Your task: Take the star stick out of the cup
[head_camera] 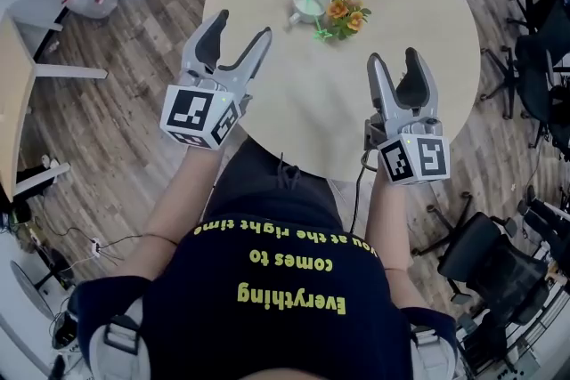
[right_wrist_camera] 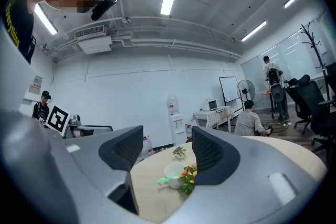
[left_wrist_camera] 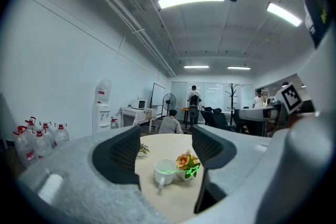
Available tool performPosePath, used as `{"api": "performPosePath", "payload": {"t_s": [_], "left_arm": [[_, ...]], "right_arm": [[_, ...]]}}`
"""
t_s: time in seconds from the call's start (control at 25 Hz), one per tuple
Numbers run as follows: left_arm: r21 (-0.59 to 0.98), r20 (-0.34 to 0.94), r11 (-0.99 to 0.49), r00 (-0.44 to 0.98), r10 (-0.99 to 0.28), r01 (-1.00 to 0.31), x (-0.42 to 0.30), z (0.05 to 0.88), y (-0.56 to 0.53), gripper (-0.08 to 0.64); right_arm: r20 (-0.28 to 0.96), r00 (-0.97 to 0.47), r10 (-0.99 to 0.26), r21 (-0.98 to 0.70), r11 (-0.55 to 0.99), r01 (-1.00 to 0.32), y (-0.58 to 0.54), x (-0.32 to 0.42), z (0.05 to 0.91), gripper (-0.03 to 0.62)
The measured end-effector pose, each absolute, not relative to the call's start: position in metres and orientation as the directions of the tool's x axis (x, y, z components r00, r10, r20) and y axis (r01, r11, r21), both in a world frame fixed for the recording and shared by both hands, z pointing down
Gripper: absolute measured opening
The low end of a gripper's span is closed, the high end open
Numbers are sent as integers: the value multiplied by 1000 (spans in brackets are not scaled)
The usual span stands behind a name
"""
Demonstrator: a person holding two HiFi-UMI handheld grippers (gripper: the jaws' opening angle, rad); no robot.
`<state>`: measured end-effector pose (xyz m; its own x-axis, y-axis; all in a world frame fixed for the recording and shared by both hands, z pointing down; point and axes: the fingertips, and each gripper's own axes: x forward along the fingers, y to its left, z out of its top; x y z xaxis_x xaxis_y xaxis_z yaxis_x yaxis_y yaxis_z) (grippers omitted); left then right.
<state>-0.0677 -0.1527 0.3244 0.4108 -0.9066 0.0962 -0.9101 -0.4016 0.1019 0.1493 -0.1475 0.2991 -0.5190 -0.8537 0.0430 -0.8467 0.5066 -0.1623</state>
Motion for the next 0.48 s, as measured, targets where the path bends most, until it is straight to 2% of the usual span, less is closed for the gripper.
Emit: {"api": "performPosePath", "payload": {"t_s": [0.48], "left_arm": [[132,116,-507,521,-846,-852,-61,338,-178,310]], "right_arm": [[91,-455,-886,-205,431,-879,-158,128,320,291]]}}
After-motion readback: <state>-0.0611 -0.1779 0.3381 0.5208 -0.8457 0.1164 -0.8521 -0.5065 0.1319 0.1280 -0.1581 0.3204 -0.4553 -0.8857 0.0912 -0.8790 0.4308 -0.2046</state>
